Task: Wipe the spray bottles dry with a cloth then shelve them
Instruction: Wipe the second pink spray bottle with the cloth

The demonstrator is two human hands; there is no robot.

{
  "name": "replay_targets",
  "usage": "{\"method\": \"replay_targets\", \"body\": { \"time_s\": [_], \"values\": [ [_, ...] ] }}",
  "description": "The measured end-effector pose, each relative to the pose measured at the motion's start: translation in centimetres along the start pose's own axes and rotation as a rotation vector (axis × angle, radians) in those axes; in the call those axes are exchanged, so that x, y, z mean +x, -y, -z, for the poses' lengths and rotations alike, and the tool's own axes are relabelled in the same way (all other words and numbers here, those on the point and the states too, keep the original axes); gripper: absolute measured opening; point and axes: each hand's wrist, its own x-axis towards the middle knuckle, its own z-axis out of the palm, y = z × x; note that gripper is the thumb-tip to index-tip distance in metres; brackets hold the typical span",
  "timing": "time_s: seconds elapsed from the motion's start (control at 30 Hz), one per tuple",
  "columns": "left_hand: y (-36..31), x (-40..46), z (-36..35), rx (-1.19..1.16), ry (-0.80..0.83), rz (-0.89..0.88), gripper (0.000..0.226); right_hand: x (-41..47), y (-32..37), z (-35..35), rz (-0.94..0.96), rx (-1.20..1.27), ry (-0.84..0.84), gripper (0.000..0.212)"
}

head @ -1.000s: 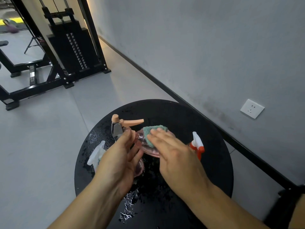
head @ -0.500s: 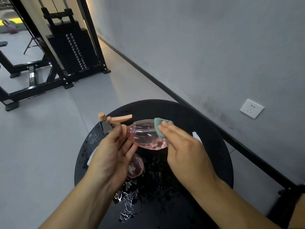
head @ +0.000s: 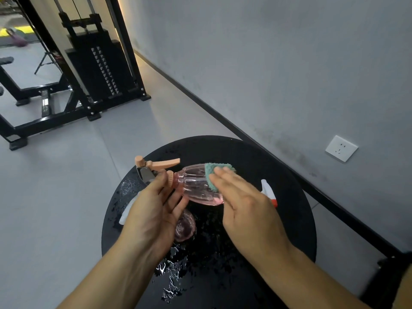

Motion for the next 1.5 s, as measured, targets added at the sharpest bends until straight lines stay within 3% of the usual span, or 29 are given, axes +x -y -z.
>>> {"method": "replay_targets", "body": {
  "time_s": [0.17,0.33,0.53,0.67,0.83,1.0,1.2,1.37,1.5],
  "values": [
    [-0.4,0.2,0.0,0.007,0.0,-0.008,0.02,0.4,-0.2,0.3,-0.03,-0.013,-0.031,0.053],
    [0.7,-0.5,-0.4,0.076,0.019,0.018,0.018,-0.4,0.0,-0.8,0.093,0.024,0.061,0.053],
    [0.6,-0.5,-0.7,0.067,0.015,0.007,0.02,0.2,-0.1,0.4,-0.046,-0.021,0.027,0.056],
    [1.4,-0.7,-0.7,0.131,0.028,0.028,0.022,-0.2,0.0,-0.4,0.062,0.042,0.129,0.051],
    [1.1,-0.3,-0.6,0.106,0.023,-0.002,0.02,0.3,-0.8,0.2,-0.006,0.044,0.103,0.054],
    [1.8,-0.5,-0.7,0.129,0.042,0.02,0.02,-0.2,-0.2,-0.2,0.09,0.056,0.138,0.052],
    [0.8,0.0,-0.5,0.06,0.015,-0.002,0.019,0.2,-0.5,0.9,-0.054,0.034,0.053,0.051],
    [1.2,0.0,-0.3,0.085,0.034,0.01,0.022,-0.2,-0.2,0.1,0.046,0.071,0.114,0.051],
    [0.0,0.0,-0.2,0.038,0.032,-0.02,0.019,0.6,-1.0,0.8,-0.076,0.097,0.05,0.048]
  ]
}}
